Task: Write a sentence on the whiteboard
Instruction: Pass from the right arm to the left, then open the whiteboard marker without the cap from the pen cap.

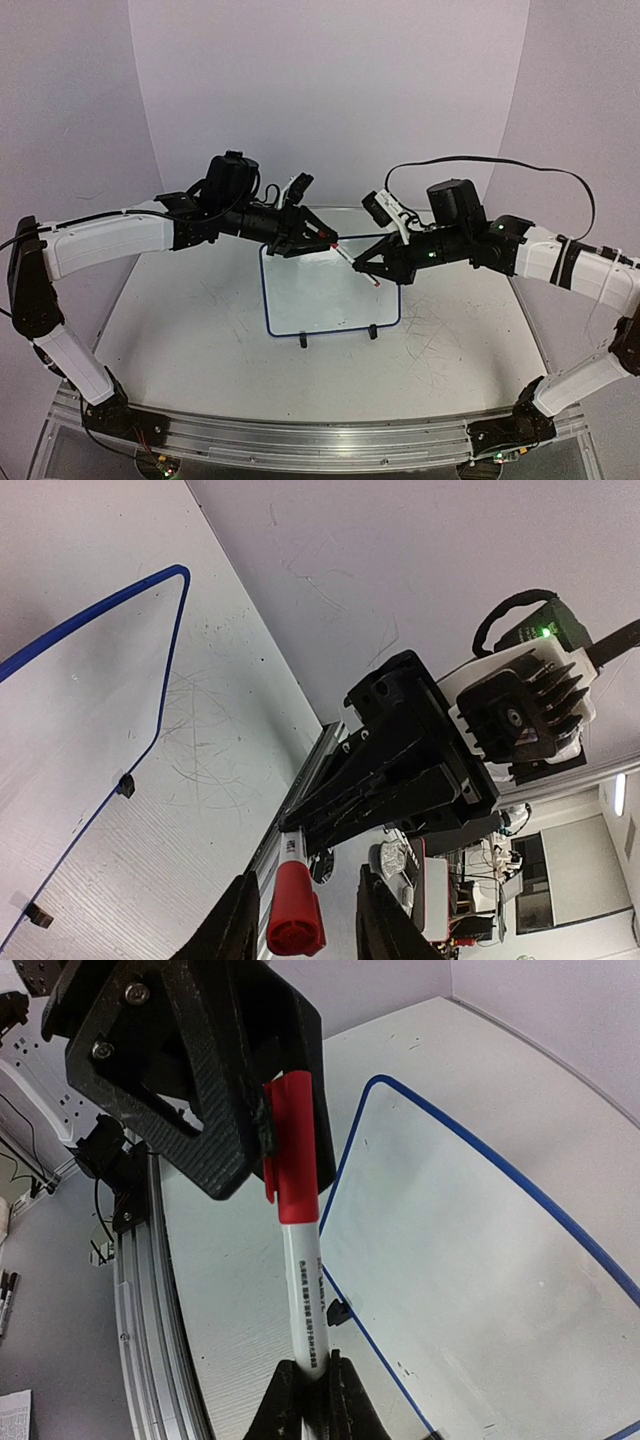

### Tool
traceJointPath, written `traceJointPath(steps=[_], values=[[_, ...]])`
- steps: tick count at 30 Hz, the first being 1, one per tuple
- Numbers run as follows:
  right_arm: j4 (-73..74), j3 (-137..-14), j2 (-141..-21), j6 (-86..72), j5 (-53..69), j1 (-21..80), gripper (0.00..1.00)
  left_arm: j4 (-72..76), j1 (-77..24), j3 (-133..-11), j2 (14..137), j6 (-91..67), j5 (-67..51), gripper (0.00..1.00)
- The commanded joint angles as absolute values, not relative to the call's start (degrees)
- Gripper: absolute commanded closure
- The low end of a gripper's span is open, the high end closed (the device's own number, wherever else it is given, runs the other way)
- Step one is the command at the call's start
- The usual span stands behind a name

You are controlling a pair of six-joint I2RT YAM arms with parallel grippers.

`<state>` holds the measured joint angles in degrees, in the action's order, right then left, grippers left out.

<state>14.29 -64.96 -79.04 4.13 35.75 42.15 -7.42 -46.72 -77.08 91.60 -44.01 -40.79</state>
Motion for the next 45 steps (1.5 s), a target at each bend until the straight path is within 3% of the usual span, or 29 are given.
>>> traceJointPath(steps=[1, 9, 19, 20, 23, 24, 25, 33, 39, 45], values=[[14.25, -67.87, -79.81, 5.32, 34.29, 42.71, 1.0, -5.01, -46.68, -77.04, 91.89, -43.98, -40.4, 0.67], [14.91, -68.03, -79.95, 5.45, 33.23, 43.32, 1.0, -4.99, -46.7, -77.56, 92.9, -43.95, -40.61, 0.69], [15.38, -68.37, -79.97, 5.32, 31.26, 43.7, 0.97, -5.01, -46.67, -77.82, 92.98, -44.11, -40.78, 0.89], [15.38, -68.4, -79.94, 5.08, 30.48, 43.69, 0.84, -5.05, -46.67, -77.93, 92.88, -43.86, -40.96, 0.92], [15.12, -67.93, -79.42, 4.59, 27.26, 43.7, 0.22, -5.18, -46.47, -78.22, 91.87, -42.58, -40.5, 0.99], [14.5, -67.41, -79.05, 4.21, 25.59, 43.68, 0.06, -5.18, -46.31, -78.22, 91.44, -41.97, -40.0, 1.0], [13.39, -66.77, -78.33, 3.51, 23.81, 43.68, 0.02, -5.22, -46.14, -78.2, 90.77, -41.44, -39.43, 1.0], [-5.79, -58.28, -71.05, -11.99, 15.37, 43.68, 0.02, 3.62, -45.18, -73.25, 82.24, -40.01, -33.38, 1.0], [-17.8, -57.17, -69.27, -21.88, 18.53, 43.68, 0.02, 9.73, -44.91, -71.79, 78.56, -40.27, -33.36, 1.0], [-30.58, -58.89, -74.46, -31.12, 32.89, 43.72, 0.02, 21.1, -44.94, -68.92, 77.22, -44.79, -34.58, 1.0]])
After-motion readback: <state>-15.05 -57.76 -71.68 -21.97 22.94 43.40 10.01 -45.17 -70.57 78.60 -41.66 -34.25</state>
